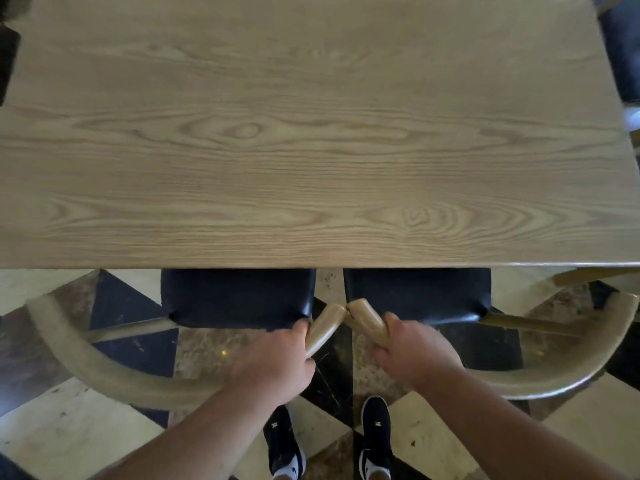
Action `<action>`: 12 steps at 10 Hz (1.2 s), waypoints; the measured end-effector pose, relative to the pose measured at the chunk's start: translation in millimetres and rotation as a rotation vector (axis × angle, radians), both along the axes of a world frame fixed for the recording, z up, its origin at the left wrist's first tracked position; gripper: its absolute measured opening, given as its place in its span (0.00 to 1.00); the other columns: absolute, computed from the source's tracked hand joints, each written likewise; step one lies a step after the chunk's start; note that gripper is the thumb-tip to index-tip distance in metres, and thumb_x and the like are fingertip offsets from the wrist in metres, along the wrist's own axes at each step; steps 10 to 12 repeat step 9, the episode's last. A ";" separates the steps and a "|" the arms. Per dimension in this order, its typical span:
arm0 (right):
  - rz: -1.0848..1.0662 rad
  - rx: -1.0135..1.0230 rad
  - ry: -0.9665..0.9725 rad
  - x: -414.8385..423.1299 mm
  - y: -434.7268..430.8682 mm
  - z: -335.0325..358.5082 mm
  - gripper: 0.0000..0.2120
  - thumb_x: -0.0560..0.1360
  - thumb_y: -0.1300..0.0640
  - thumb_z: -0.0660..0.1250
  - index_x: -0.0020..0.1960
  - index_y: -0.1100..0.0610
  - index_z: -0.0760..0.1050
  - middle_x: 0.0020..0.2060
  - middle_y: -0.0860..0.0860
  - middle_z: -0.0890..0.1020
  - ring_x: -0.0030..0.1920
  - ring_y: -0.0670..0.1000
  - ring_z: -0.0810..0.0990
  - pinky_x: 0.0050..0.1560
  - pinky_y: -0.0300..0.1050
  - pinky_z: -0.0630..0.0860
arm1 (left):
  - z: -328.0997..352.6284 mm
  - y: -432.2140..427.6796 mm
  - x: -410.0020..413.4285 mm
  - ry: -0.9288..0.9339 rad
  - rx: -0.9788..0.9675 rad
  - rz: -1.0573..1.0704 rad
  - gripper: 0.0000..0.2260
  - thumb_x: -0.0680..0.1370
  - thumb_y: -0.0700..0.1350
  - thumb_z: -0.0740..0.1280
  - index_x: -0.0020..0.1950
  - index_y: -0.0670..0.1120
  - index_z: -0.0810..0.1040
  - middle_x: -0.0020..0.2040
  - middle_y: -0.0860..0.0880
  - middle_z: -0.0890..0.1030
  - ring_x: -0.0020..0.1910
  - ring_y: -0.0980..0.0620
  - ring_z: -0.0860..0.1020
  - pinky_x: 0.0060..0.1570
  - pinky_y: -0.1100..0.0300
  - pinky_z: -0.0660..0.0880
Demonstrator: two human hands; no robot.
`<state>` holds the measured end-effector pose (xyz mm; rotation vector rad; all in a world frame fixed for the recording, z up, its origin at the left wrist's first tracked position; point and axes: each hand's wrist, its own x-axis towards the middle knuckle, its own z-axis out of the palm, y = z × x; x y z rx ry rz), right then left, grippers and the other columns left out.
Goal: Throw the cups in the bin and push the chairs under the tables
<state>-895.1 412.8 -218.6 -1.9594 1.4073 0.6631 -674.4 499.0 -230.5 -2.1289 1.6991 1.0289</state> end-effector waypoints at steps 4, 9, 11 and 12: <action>0.021 -0.044 -0.009 -4.1 2.6 0.2 0.10 0.80 0.43 0.65 0.53 0.47 0.67 0.38 0.46 0.77 0.35 0.47 0.76 0.35 0.47 0.73 | -0.2 2.0 -0.2 -0.044 -0.010 0.005 0.23 0.81 0.56 0.68 0.75 0.54 0.71 0.44 0.54 0.77 0.38 0.52 0.78 0.36 0.57 0.74; 0.199 -0.213 -0.046 -1.7 1.1 43.4 0.43 0.80 0.27 0.57 0.86 0.50 0.50 0.82 0.54 0.63 0.83 0.60 0.57 0.82 0.62 0.55 | 42.5 6.3 -4.7 -0.189 -0.149 -0.073 0.41 0.76 0.79 0.53 0.82 0.55 0.63 0.78 0.51 0.72 0.78 0.46 0.67 0.79 0.40 0.61; 0.199 -0.213 -0.046 -1.7 1.1 43.4 0.43 0.80 0.27 0.57 0.86 0.50 0.50 0.82 0.54 0.63 0.83 0.60 0.57 0.82 0.62 0.55 | 42.5 6.3 -4.7 -0.189 -0.149 -0.073 0.41 0.76 0.79 0.53 0.82 0.55 0.63 0.78 0.51 0.72 0.78 0.46 0.67 0.79 0.40 0.61; 0.199 -0.213 -0.046 -1.7 1.1 43.4 0.43 0.80 0.27 0.57 0.86 0.50 0.50 0.82 0.54 0.63 0.83 0.60 0.57 0.82 0.62 0.55 | 42.5 6.3 -4.7 -0.189 -0.149 -0.073 0.41 0.76 0.79 0.53 0.82 0.55 0.63 0.78 0.51 0.72 0.78 0.46 0.67 0.79 0.40 0.61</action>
